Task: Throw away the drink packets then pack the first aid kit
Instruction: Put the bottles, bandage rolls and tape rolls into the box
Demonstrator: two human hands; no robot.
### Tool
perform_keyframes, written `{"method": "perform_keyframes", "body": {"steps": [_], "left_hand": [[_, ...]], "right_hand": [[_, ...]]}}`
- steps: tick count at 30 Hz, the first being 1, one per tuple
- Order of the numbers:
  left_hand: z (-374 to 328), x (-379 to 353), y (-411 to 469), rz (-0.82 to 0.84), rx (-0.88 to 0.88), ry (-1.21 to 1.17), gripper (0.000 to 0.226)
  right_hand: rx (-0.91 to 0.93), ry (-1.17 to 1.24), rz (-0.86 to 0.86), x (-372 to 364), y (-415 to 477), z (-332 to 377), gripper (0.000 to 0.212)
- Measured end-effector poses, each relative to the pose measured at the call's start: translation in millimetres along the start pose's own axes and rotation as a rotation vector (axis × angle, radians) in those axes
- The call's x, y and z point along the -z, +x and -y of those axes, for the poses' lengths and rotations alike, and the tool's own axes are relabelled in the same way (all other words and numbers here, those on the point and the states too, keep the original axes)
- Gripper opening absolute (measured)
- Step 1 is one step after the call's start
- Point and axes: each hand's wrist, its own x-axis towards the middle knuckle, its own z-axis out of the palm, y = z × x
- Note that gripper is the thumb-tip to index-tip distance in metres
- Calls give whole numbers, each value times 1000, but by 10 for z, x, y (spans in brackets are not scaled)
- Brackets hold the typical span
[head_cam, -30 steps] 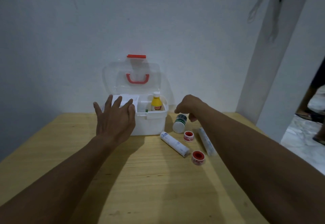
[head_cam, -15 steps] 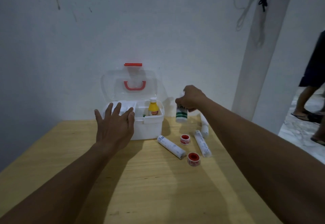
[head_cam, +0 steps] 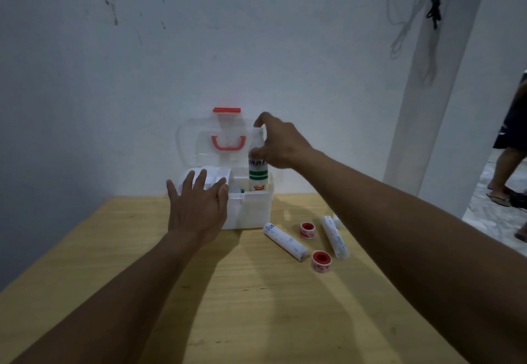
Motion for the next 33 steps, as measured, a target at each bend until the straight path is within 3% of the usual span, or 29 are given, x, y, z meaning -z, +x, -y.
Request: {"method": "perform_keyframes", "body": {"steps": [6,12,21,27,33], "left_hand": [[3,-17,-12,-21,0,-6,64],[-3,-30,2,-24,5,-11,63],[-15,-34,14,-9,15,48,61],[-66,-46,-9,-95,55,-91,61],[-51,-74,-28,-121,30,-81,61]], "right_hand": [[-14,-191,135,-344,-10,-142,65],[-29,-266,154,-493,24,-310,39],[-47,-123,130,-224,-9,-278,41],[-210,-131,20,123,-88,-514,29],[-390,-205,12,224,-325,-911,11]]}}
